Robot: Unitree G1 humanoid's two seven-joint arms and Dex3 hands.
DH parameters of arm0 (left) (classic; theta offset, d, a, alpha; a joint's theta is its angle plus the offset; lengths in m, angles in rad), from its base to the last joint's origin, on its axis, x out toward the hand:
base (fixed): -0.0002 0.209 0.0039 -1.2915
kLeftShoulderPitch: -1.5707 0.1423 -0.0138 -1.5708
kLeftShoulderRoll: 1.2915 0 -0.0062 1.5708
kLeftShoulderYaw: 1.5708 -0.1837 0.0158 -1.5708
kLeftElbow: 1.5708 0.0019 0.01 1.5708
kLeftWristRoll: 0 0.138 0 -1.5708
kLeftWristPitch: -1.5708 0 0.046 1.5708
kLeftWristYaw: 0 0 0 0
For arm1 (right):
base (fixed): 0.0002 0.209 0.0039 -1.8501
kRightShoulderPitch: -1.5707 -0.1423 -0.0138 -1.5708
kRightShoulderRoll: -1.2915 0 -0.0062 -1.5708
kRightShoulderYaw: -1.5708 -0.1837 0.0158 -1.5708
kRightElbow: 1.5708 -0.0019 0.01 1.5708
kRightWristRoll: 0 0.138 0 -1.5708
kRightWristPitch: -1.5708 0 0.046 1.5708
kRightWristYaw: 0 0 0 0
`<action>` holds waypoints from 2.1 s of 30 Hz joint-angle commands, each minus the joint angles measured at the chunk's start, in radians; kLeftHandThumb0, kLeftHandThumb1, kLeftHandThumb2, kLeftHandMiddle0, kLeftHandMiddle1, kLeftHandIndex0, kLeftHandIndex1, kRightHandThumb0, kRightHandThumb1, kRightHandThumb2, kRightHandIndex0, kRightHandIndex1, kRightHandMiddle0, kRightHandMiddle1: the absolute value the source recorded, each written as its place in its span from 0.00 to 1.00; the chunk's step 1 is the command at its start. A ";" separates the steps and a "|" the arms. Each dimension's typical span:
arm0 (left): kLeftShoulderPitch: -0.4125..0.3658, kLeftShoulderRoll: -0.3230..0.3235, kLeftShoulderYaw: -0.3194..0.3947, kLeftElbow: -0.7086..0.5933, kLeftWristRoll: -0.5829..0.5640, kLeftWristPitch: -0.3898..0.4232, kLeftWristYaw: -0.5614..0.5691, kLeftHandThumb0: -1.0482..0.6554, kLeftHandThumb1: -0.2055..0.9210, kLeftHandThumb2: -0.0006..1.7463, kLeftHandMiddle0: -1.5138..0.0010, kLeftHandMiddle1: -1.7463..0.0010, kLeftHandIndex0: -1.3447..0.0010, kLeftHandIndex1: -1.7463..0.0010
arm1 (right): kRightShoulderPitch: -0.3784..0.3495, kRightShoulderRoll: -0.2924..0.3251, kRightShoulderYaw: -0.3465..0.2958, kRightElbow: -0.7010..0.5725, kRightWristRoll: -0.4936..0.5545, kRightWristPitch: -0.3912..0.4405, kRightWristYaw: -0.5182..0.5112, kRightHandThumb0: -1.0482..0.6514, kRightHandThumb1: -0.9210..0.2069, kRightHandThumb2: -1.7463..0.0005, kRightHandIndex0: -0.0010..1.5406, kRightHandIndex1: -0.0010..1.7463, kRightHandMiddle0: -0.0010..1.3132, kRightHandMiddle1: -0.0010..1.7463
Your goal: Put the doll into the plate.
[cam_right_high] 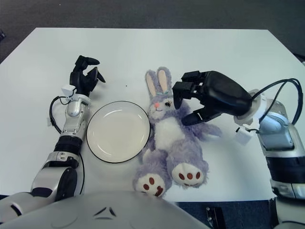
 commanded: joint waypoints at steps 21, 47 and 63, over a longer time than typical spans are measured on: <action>0.006 0.011 0.036 0.089 -0.046 -0.001 -0.043 0.41 1.00 0.17 0.41 0.00 0.67 0.14 | -0.063 0.235 -0.019 -0.191 0.320 0.538 -0.061 0.52 0.00 0.72 0.32 0.51 0.10 1.00; -0.013 0.023 0.048 0.107 -0.051 0.000 -0.065 0.41 1.00 0.17 0.40 0.00 0.67 0.14 | -0.096 0.111 -0.056 -0.282 0.648 0.726 0.256 0.41 0.00 0.69 0.48 0.02 0.14 1.00; 0.005 0.026 0.041 0.066 -0.049 0.011 -0.073 0.41 1.00 0.17 0.39 0.00 0.67 0.14 | 0.009 0.189 0.029 -0.477 0.459 0.742 0.093 0.36 0.00 0.55 0.38 0.01 0.52 0.22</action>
